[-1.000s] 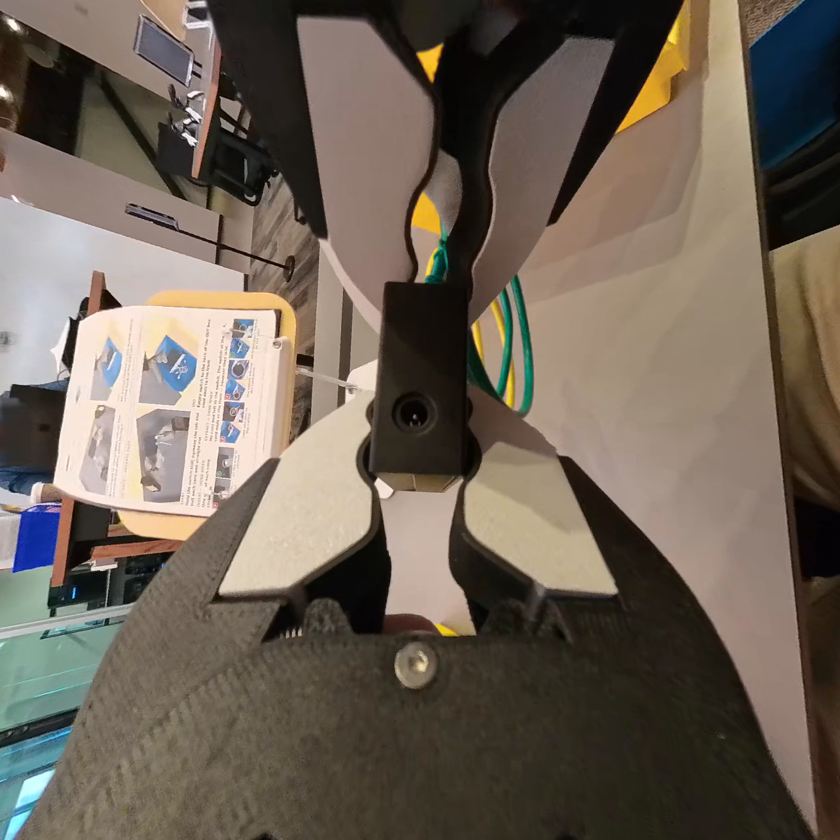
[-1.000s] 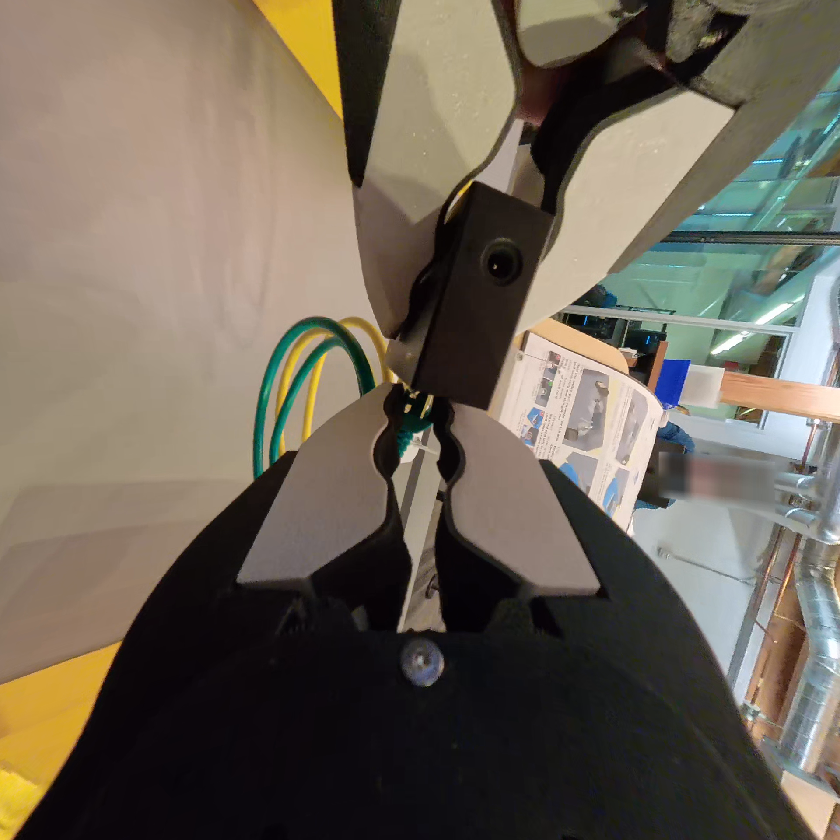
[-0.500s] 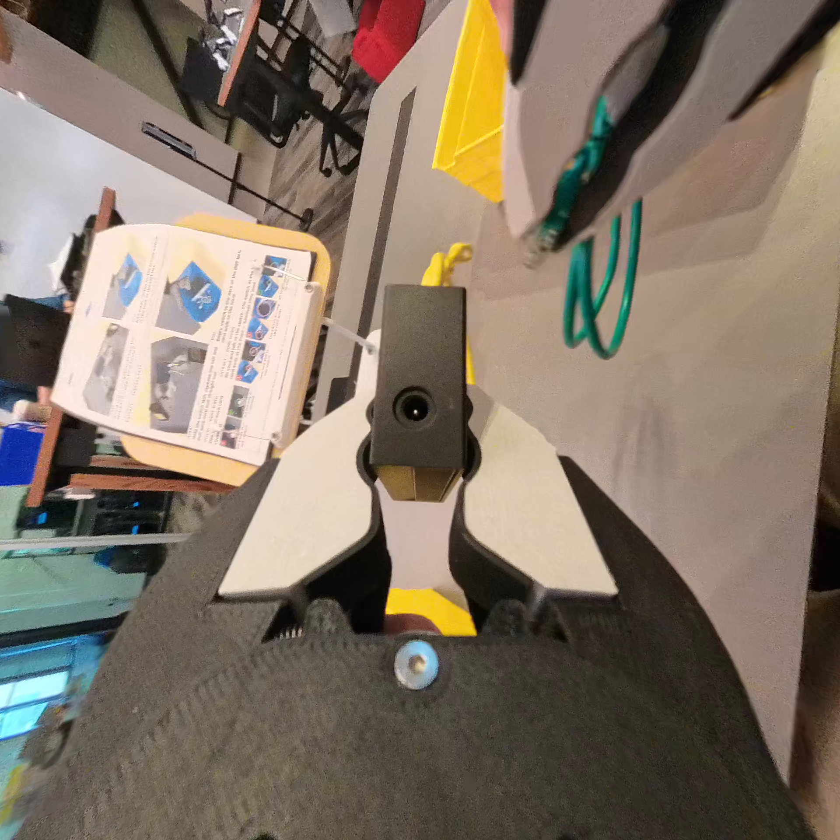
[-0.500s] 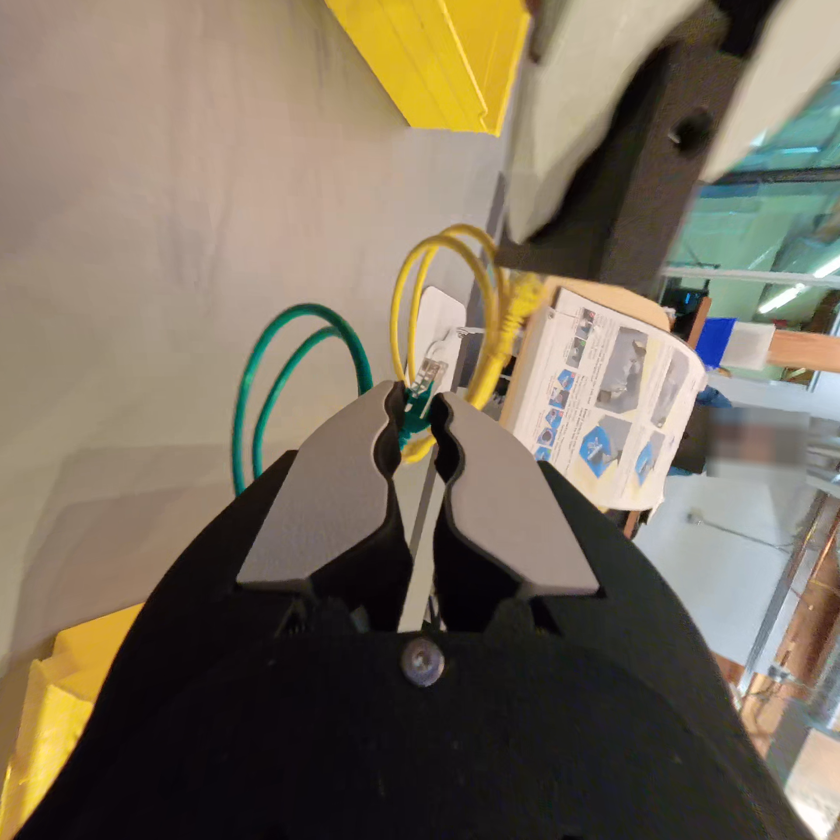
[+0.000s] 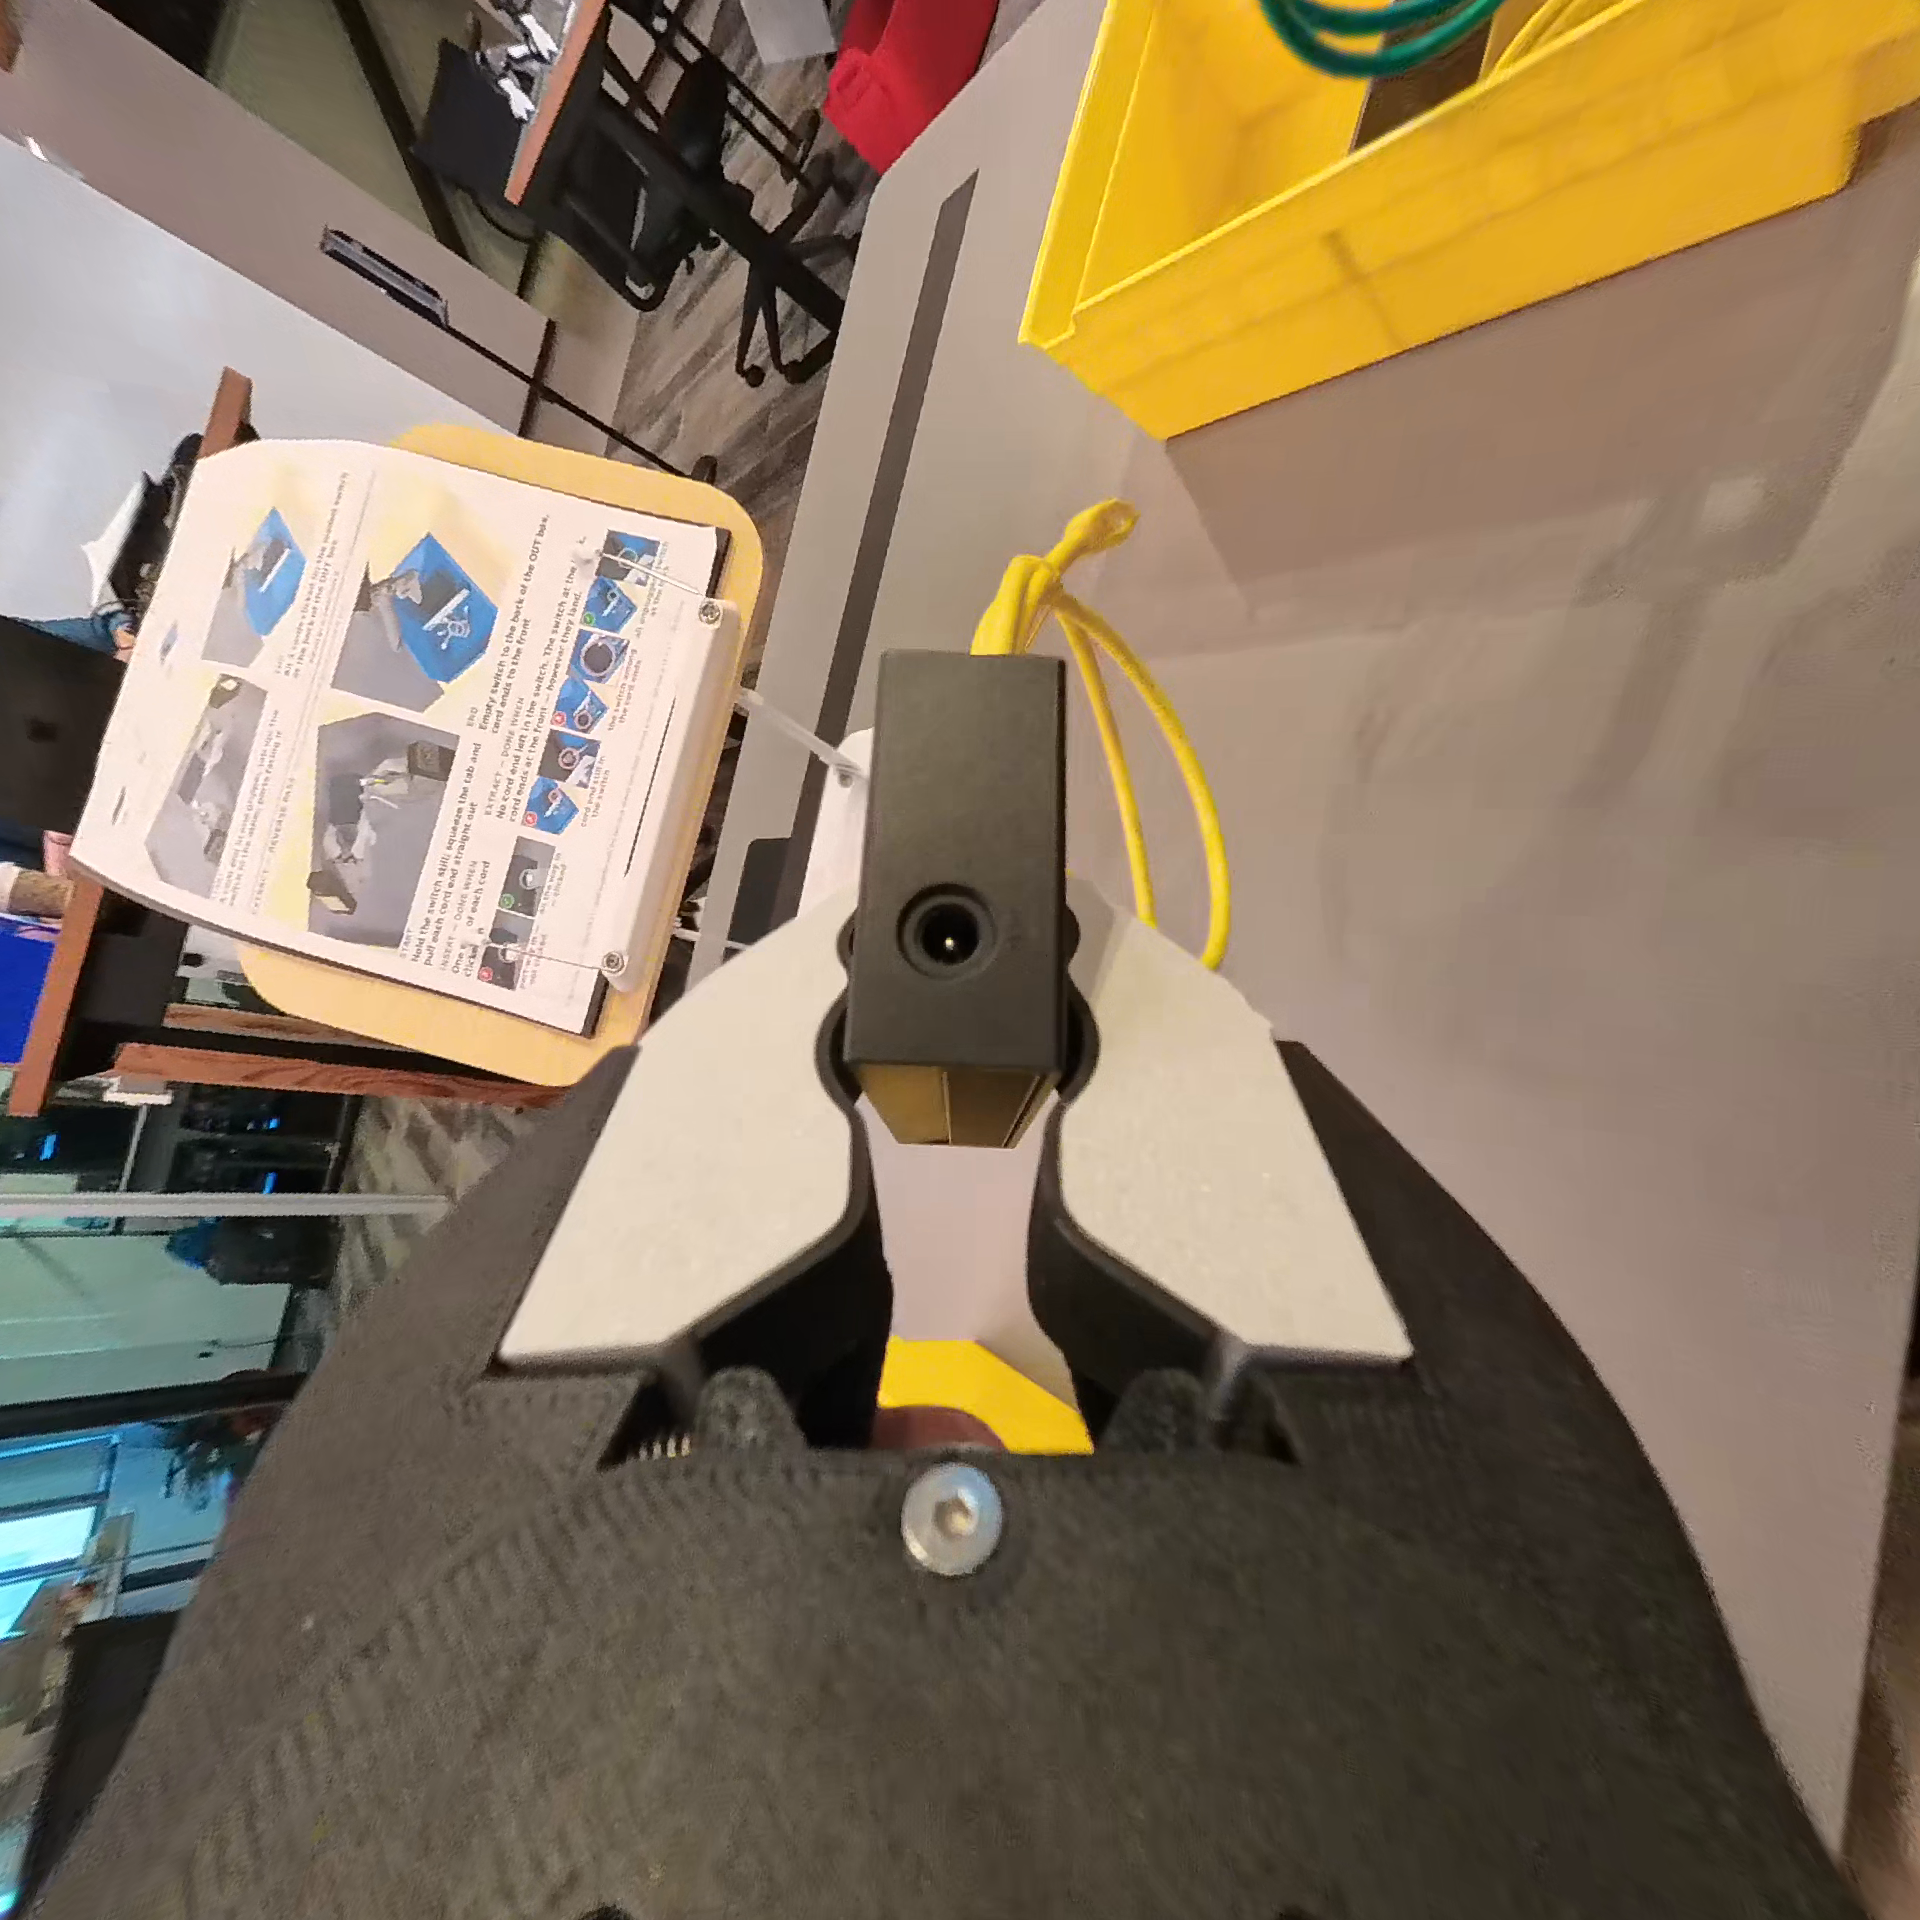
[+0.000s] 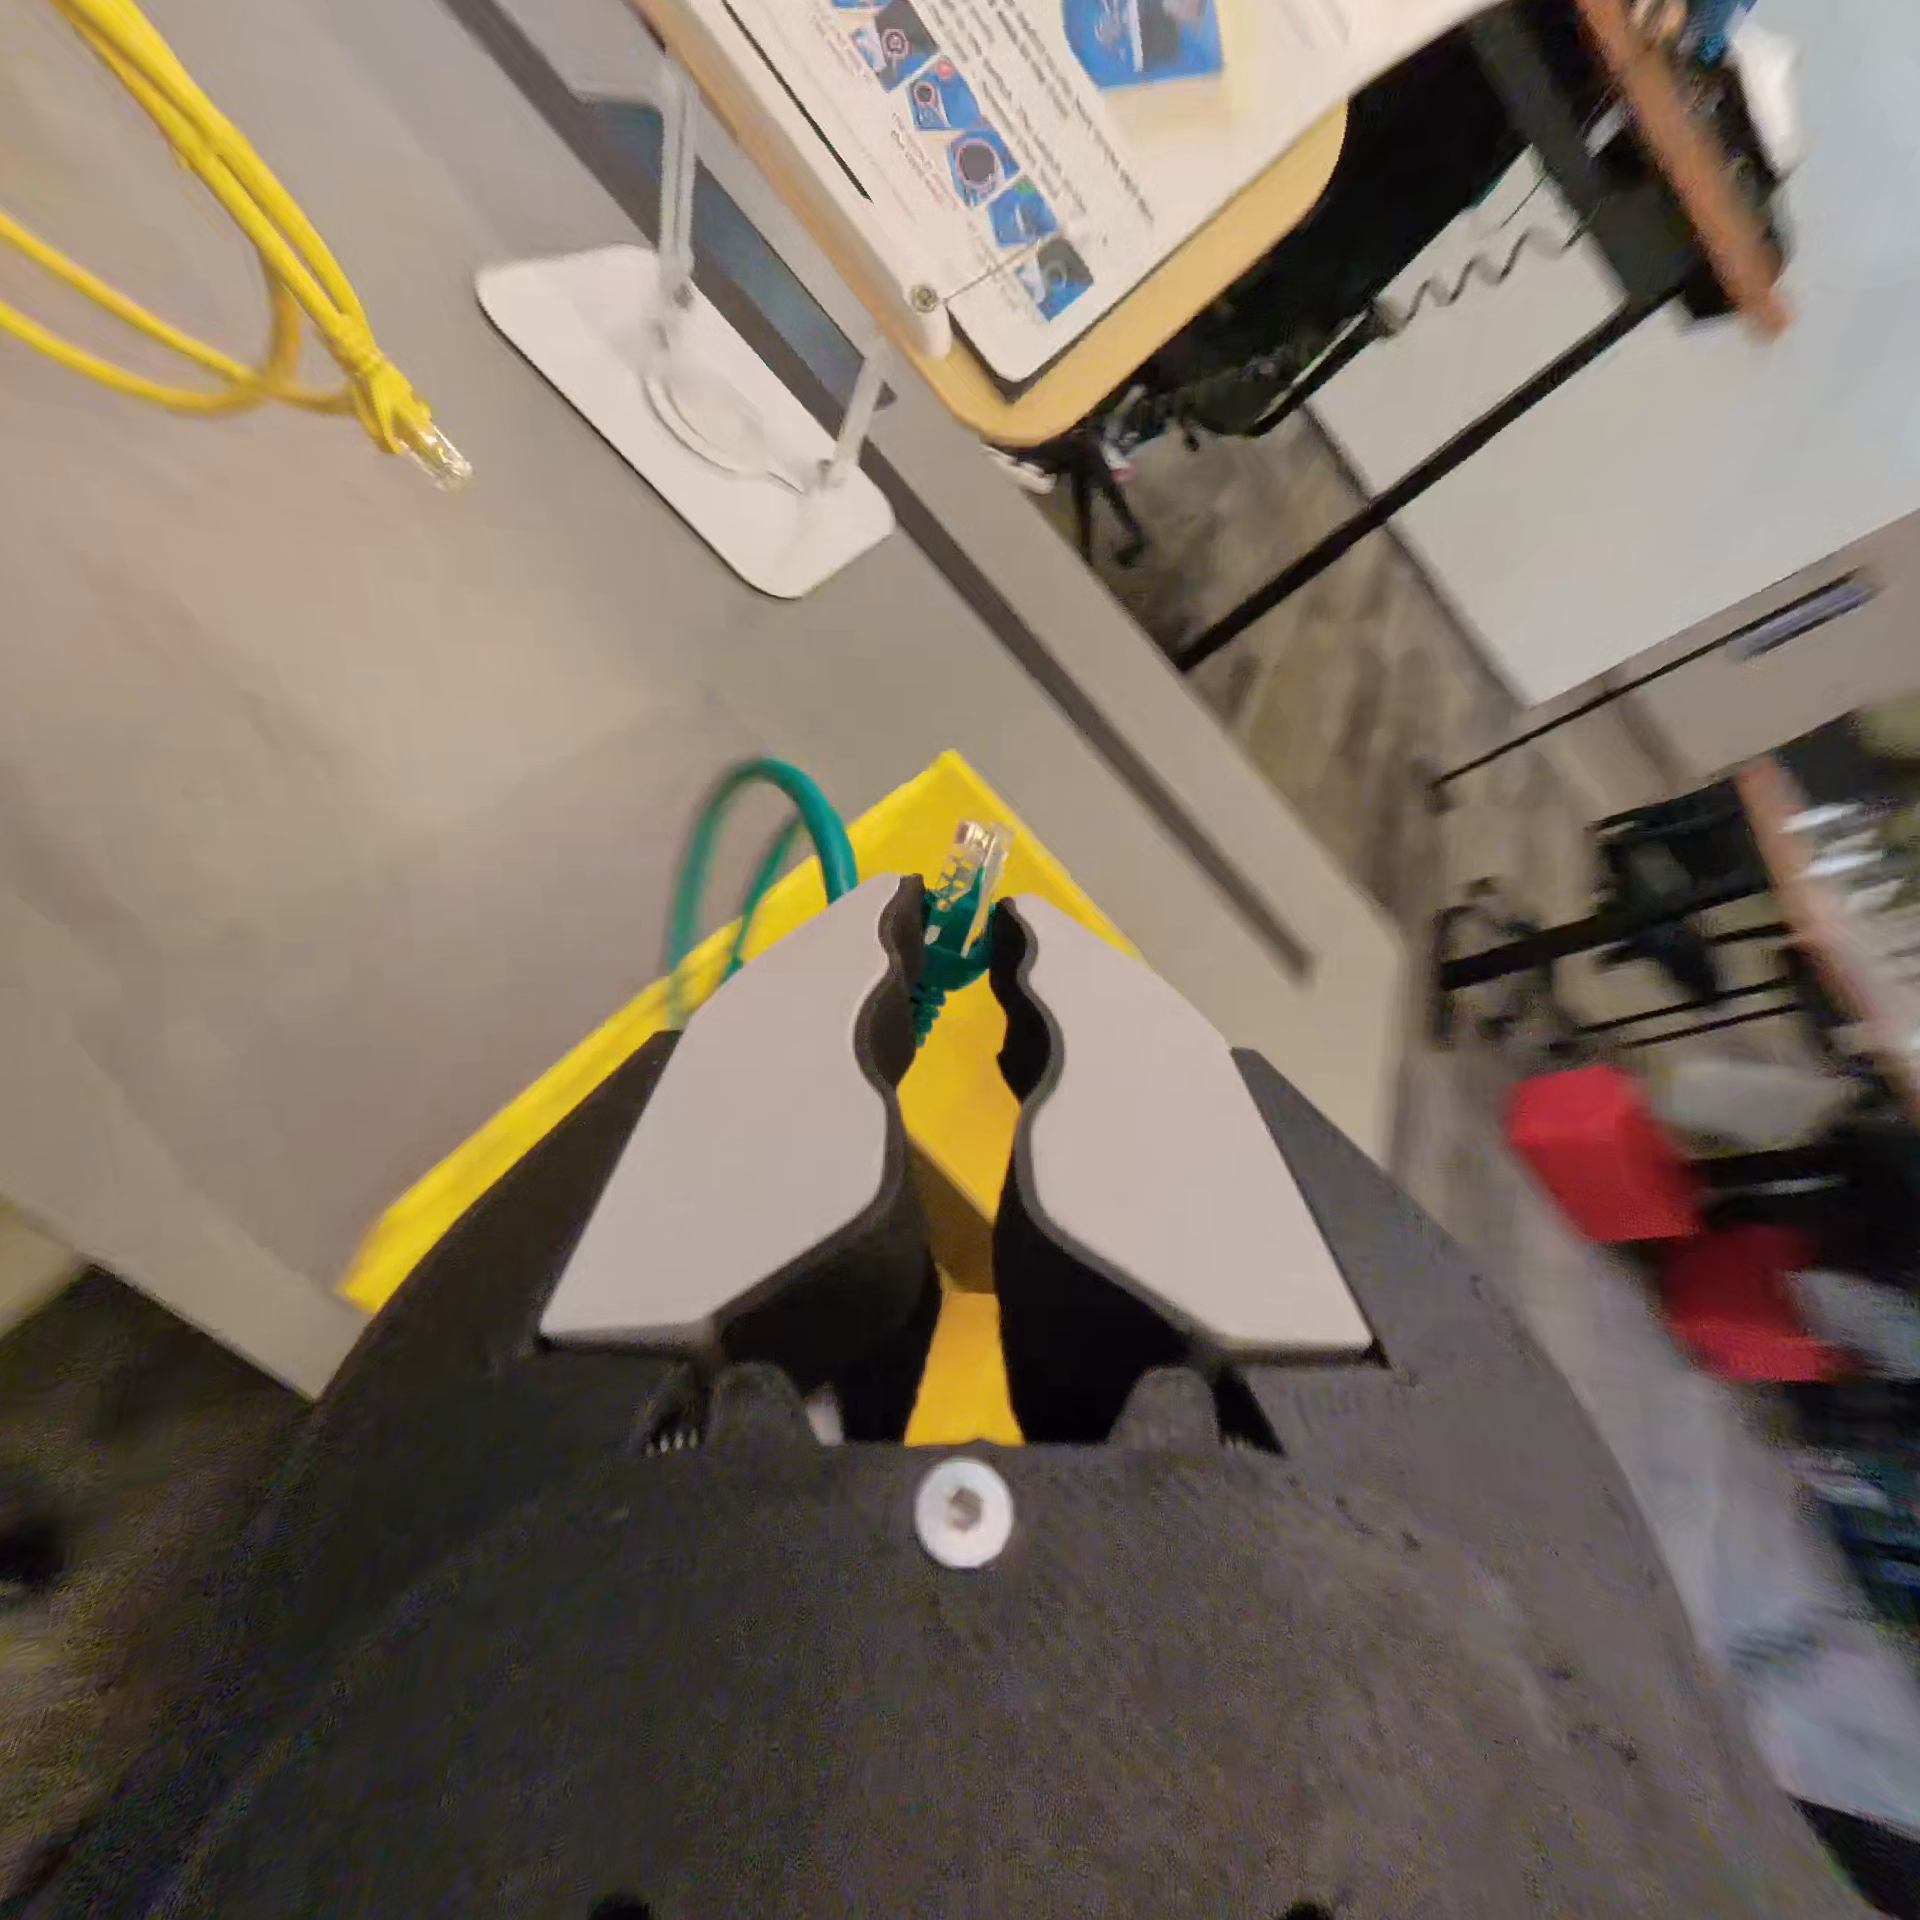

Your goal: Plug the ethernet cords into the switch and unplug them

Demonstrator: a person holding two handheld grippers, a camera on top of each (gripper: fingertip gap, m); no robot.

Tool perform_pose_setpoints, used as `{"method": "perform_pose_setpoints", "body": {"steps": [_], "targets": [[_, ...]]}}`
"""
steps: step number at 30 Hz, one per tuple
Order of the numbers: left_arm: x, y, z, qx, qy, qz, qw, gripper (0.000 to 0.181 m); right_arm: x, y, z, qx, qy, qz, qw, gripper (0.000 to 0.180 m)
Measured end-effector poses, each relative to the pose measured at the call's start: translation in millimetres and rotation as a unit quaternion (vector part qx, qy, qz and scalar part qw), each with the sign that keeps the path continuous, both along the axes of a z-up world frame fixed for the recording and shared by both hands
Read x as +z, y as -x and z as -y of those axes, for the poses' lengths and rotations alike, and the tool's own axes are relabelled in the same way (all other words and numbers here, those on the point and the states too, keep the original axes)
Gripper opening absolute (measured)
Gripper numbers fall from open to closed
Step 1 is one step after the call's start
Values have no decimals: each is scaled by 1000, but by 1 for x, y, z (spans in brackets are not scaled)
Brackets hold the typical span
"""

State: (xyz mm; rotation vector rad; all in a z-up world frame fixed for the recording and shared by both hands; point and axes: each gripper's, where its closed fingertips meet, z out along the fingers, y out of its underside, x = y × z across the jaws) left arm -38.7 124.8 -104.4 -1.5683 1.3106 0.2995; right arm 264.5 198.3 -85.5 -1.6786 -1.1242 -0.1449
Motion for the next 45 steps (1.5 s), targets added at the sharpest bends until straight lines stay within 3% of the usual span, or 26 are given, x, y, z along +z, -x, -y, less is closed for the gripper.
{"method": "perform_pose_setpoints", "body": {"steps": [1,6,10,15,20,22,25,28,30,33,36,39,43,45], "targets": [[-1,1,-1,3,-4,-6,1000,29,-12,-9,-2,-8,32,-42,999,12],[-5,-1,-3,4,-9,-18,1000,29,-74,-61,-26,-101,126,-190,968,12],[-9,1,-5,9,-13,-30,999,29,-125,-88,-39,-188,145,-147,960,12],[-9,3,-7,11,-14,-23,1000,29,-138,-116,-46,-272,124,17,954,13],[-8,8,-8,16,-17,-22,999,29,-158,-130,-52,-299,162,92,936,17],[-6,9,-9,18,-19,-19,999,29,-164,-146,-53,-326,182,132,918,45],[-5,10,-10,19,-23,-15,999,29,-143,-145,-56,-311,153,116,931,59],[-4,8,-10,9,-28,-8,1000,29,-106,-115,-51,-249,87,101,959,58],[-1,5,-10,2,-40,-6,999,29,-74,-57,-34,-134,31,72,988,49],[2,-5,-3,-21,-53,-8,998,29,-31,38,5,30,-46,49,997,46],[3,-13,2,-33,-64,-21,997,29,-10,130,49,180,-105,52,977,44],[4,-21,10,-48,-72,-26,996,29,-12,198,75,263,-144,91,949,44],[6,-34,22,-72,-77,-31,994,29,-28,244,69,280,-201,165,924,41],[7,-38,26,-80,-78,-32,993,29,-37,257,67,290,-208,182,916,31]]}}
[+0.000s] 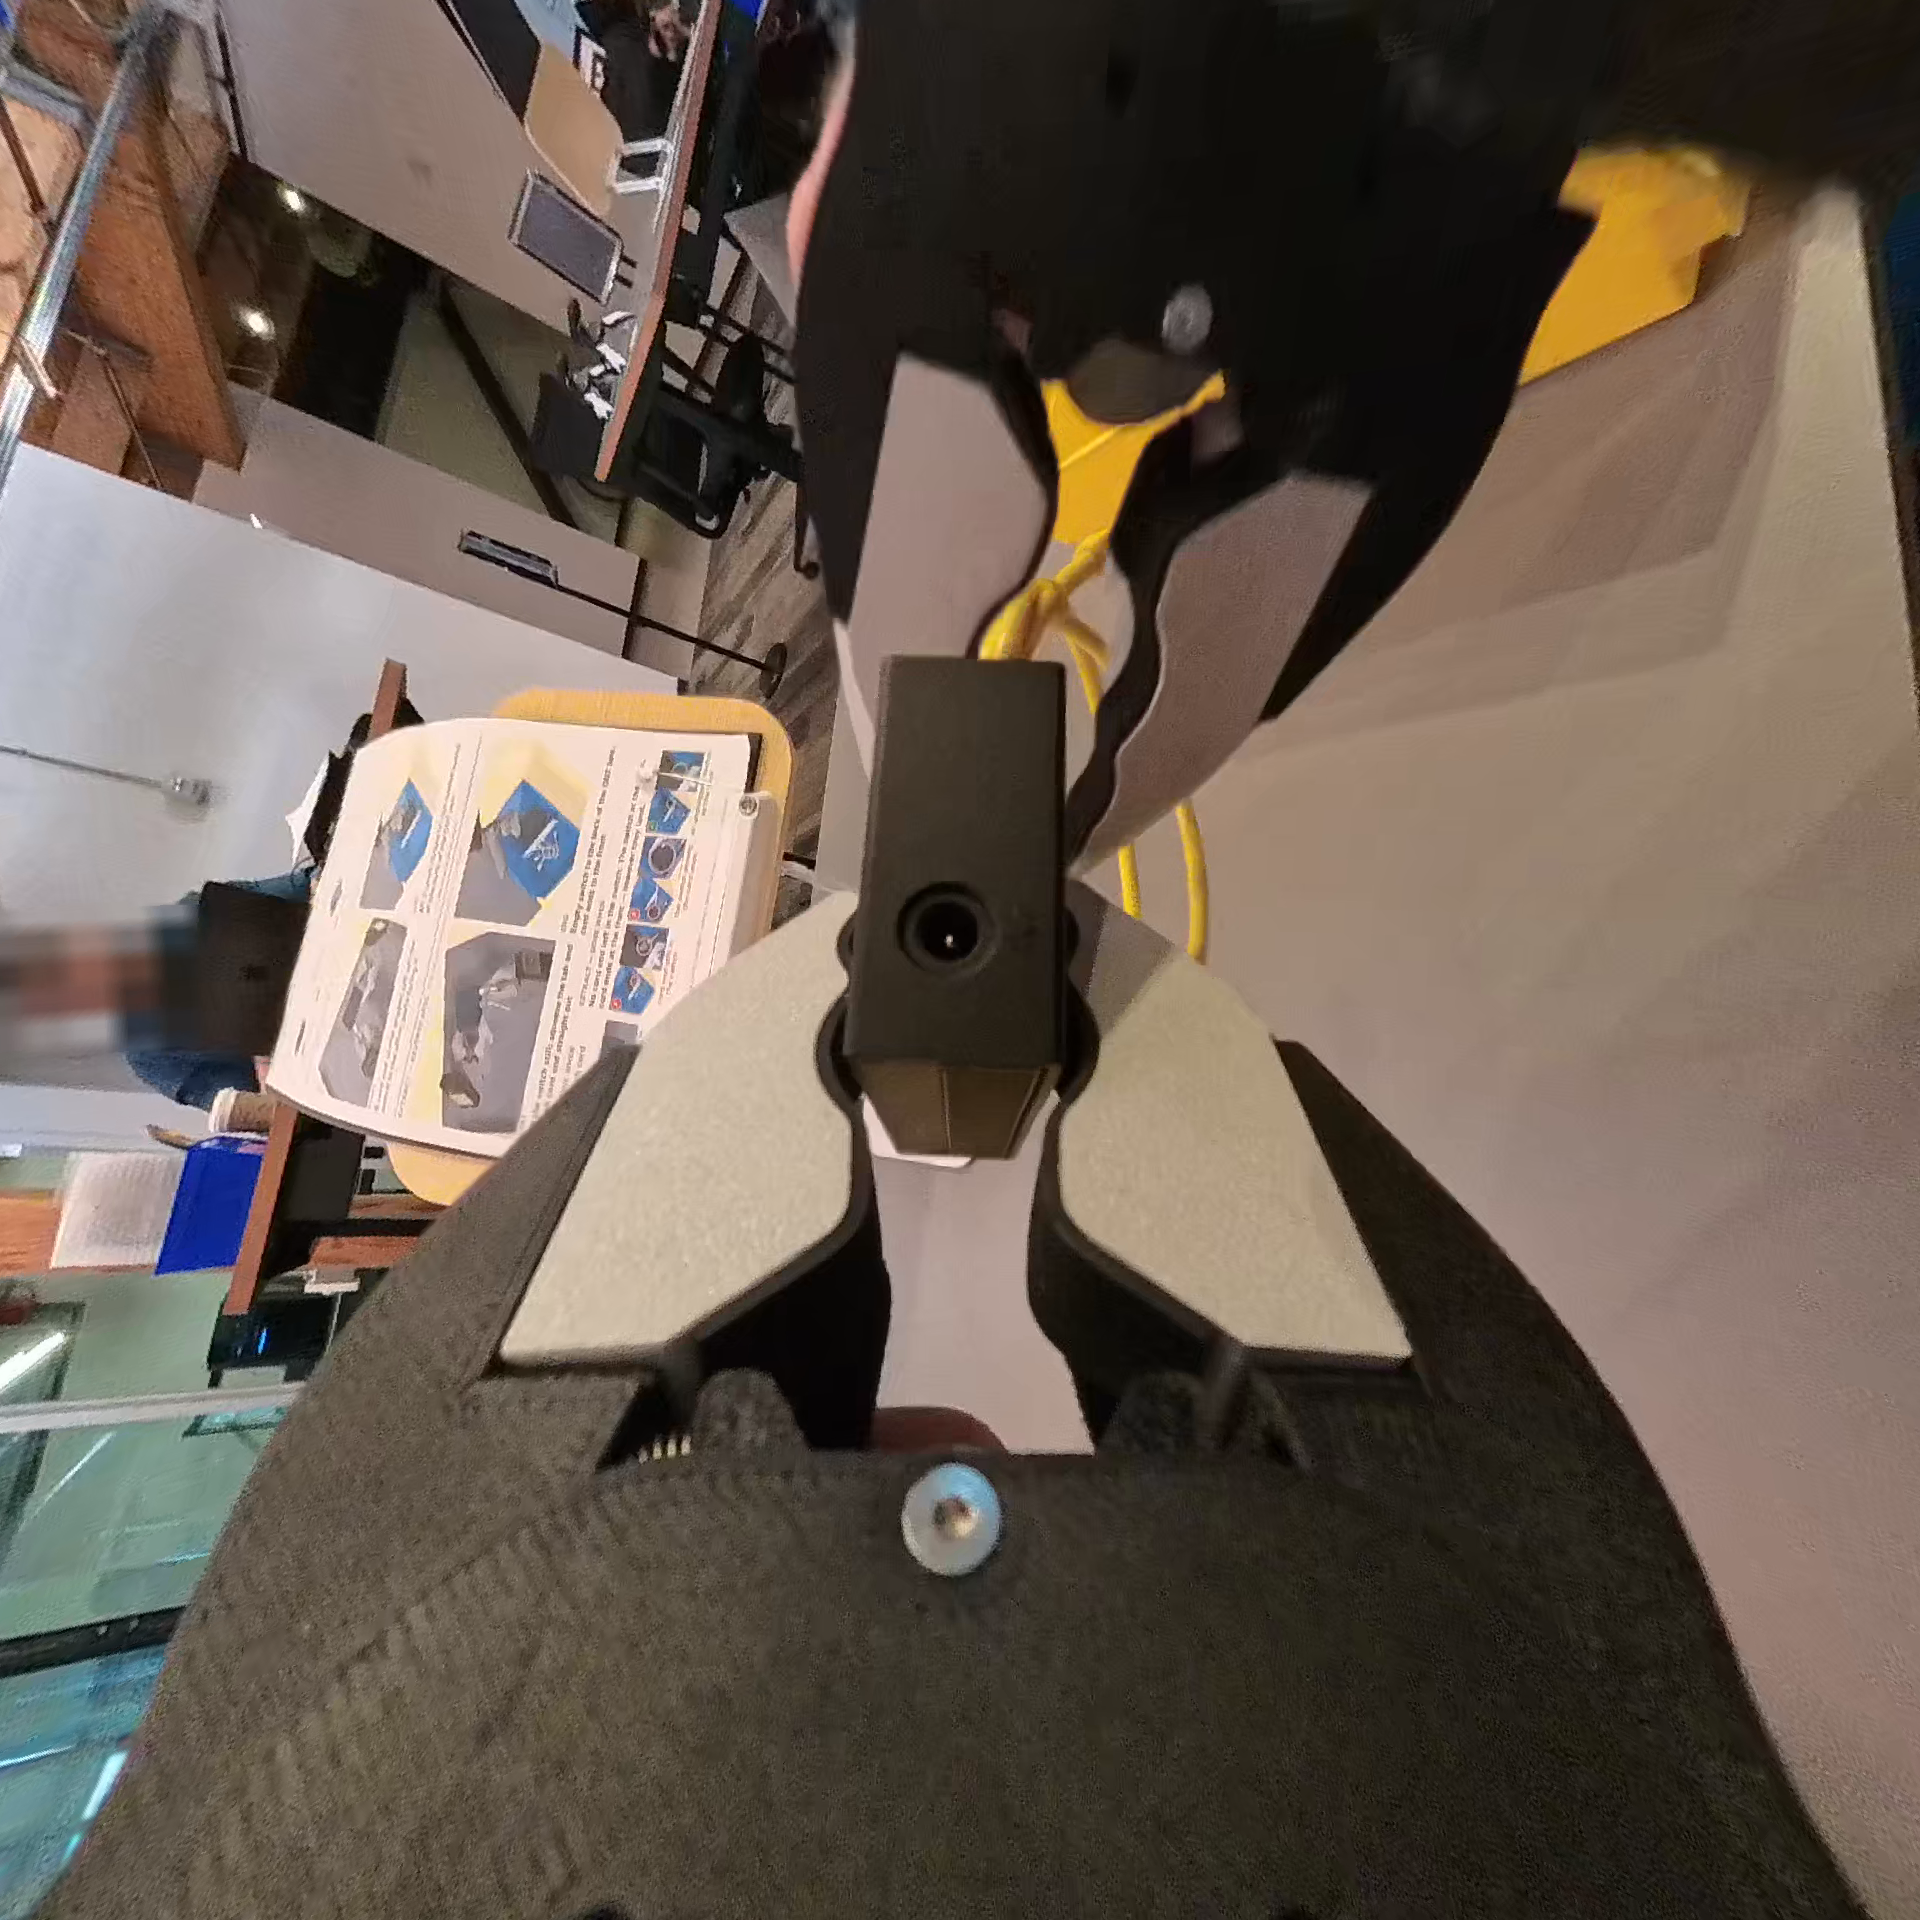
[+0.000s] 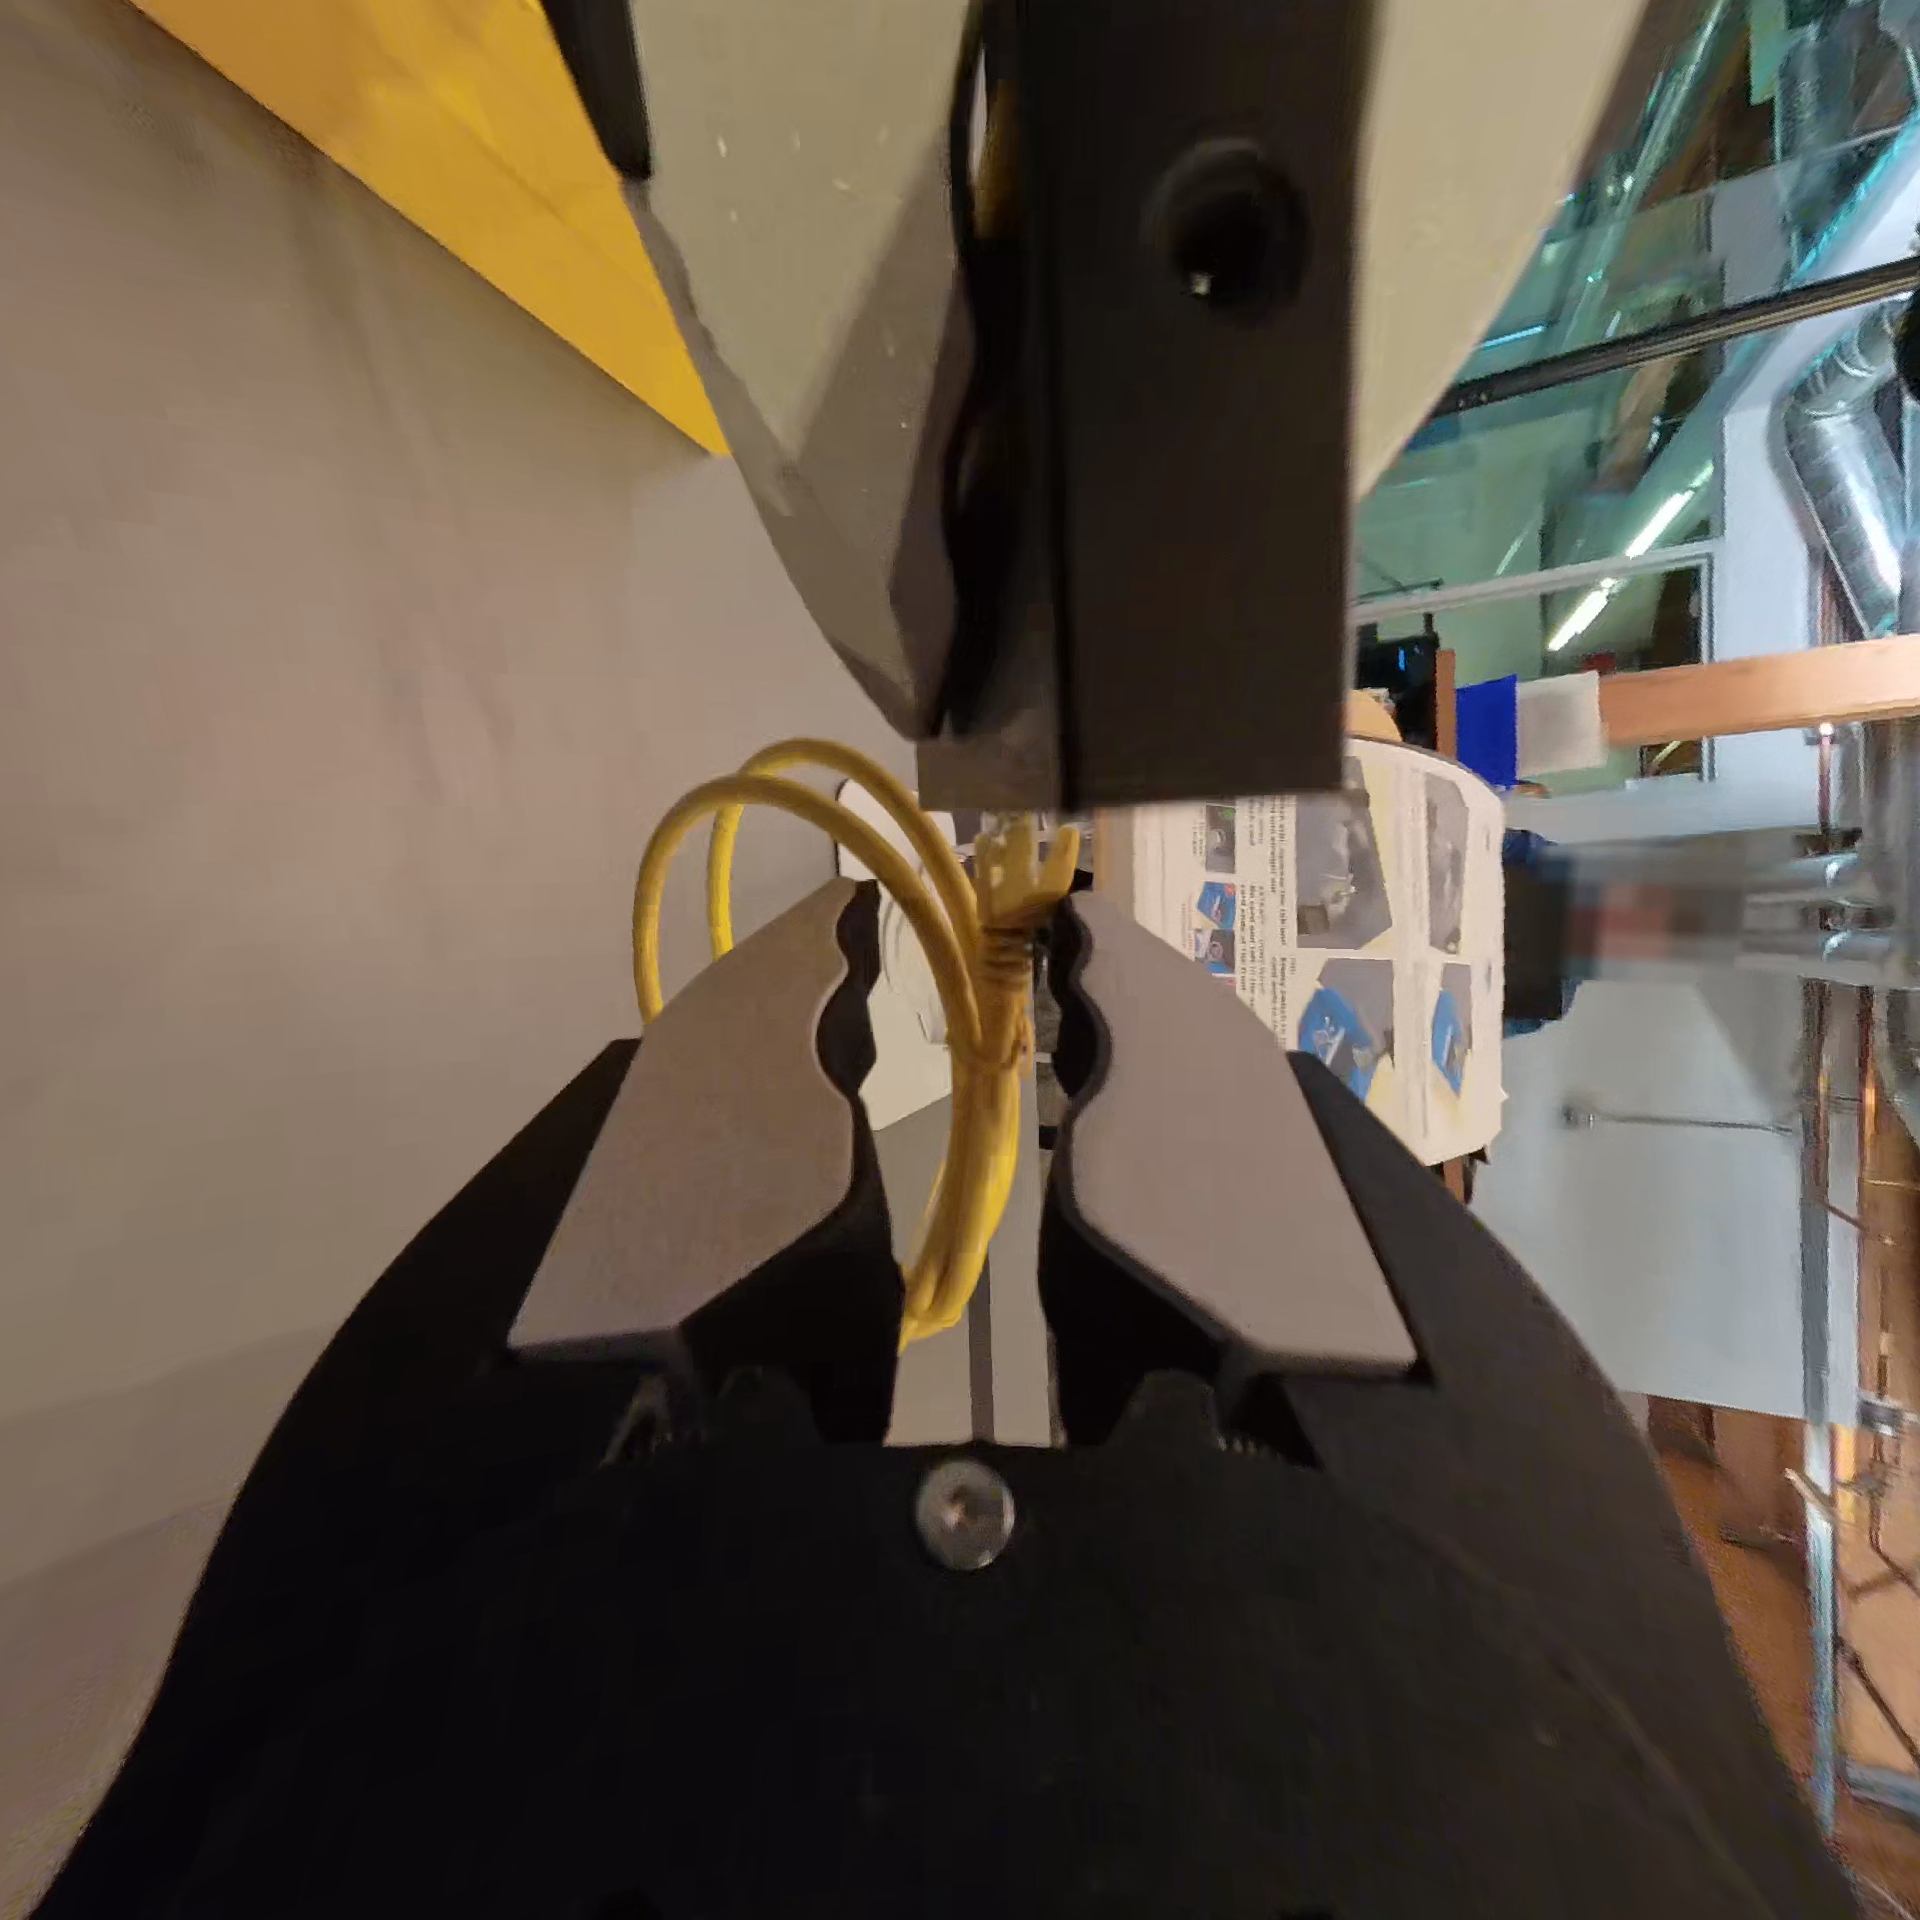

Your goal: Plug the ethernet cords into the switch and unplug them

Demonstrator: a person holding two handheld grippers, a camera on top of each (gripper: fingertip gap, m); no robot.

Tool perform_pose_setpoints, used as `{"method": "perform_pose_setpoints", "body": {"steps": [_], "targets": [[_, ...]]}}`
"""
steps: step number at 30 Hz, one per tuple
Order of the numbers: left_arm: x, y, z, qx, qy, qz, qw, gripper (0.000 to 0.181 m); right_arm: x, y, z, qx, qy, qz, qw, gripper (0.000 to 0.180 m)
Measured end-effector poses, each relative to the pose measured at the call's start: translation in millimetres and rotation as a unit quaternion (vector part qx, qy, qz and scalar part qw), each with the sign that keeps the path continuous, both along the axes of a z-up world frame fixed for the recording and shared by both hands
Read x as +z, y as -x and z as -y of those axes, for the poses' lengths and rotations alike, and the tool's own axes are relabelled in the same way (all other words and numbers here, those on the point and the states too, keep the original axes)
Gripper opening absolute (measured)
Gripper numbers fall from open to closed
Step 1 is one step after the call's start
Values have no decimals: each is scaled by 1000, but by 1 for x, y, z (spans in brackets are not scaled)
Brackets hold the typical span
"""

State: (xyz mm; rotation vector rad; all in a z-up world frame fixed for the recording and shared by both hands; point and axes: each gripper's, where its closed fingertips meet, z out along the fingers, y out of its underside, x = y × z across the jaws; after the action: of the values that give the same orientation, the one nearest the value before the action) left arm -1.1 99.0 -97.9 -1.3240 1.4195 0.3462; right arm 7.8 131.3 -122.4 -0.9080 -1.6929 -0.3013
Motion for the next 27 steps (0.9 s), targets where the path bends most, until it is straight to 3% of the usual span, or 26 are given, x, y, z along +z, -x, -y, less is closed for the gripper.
{"method": "perform_pose_setpoints", "body": {"steps": [3,9,18,20,27], "targets": [[-1,-5,5,-22,3,9,1000,29,1,4,-2,1,3,-8,1000,12],[7,-2,2,-34,-18,26,999,40,15,-1,9,26,20,-55,998,10],[-1,-3,0,-48,-34,8,998,30,18,-2,15,44,15,-50,998,11],[-4,-1,-1,-41,-23,-6,999,30,19,-1,15,41,-10,-46,998,25],[1,-1,0,-39,-52,-16,998,29,22,8,23,79,-31,-29,996,14]]}}
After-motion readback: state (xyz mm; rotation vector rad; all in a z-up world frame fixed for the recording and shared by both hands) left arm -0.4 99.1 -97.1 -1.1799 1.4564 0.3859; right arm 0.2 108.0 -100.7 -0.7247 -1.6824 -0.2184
